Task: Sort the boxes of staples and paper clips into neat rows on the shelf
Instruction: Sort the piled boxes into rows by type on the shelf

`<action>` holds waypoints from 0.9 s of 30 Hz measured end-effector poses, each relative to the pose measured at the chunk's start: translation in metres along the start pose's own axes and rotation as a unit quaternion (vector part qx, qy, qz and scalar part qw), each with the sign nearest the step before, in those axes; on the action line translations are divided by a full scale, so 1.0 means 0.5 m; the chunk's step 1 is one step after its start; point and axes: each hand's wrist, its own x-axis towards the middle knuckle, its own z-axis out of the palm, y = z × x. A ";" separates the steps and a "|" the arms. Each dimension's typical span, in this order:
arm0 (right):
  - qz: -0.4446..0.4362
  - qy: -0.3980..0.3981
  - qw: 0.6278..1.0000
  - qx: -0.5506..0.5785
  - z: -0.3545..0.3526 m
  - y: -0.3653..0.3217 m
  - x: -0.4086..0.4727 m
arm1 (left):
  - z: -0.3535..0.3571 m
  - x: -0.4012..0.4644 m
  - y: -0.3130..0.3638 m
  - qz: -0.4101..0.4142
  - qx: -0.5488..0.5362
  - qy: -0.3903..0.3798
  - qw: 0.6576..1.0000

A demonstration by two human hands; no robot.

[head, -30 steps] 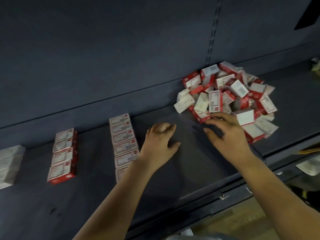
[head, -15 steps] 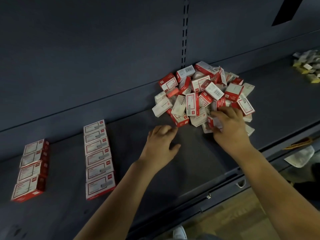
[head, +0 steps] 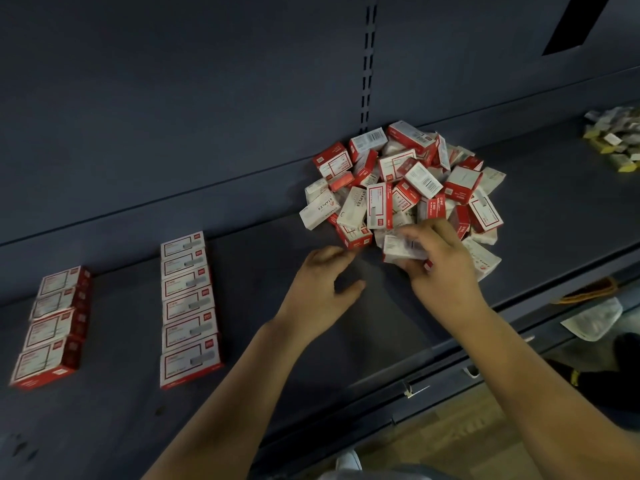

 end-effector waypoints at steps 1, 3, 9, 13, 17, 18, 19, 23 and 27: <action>-0.012 0.004 1.000 0.013 0.001 -0.011 0.000 | -0.007 -0.003 0.007 -0.010 -0.046 0.005 0.999; -0.039 0.011 0.998 0.041 0.004 -0.035 0.000 | -0.022 -0.008 0.021 -0.038 -0.144 -0.005 0.989; -0.091 0.018 0.991 0.094 0.021 -0.080 -0.008 | -0.045 -0.017 0.037 -0.074 -0.339 0.023 0.938; -0.103 -0.023 0.988 0.109 0.034 -0.080 -0.008 | -0.053 -0.023 0.026 -0.090 -0.374 0.059 0.921; -0.035 -0.099 0.985 0.135 0.040 -0.073 0.000 | -0.064 -0.037 0.009 -0.075 -0.401 0.090 0.909; -0.006 -0.125 0.977 0.174 0.037 -0.076 0.001 | -0.067 -0.041 0.004 -0.065 -0.408 0.092 0.906; 0.018 -0.150 0.964 0.217 0.035 -0.080 0.001 | -0.069 -0.044 -0.001 -0.055 -0.408 0.095 0.907; 0.060 -0.205 0.933 0.291 0.042 -0.099 0.003 | -0.081 -0.059 -0.016 -0.043 -0.402 0.095 0.910; 0.059 -0.187 0.946 0.259 0.062 -0.115 0.015 | -0.096 -0.075 -0.034 -0.036 -0.381 0.085 0.920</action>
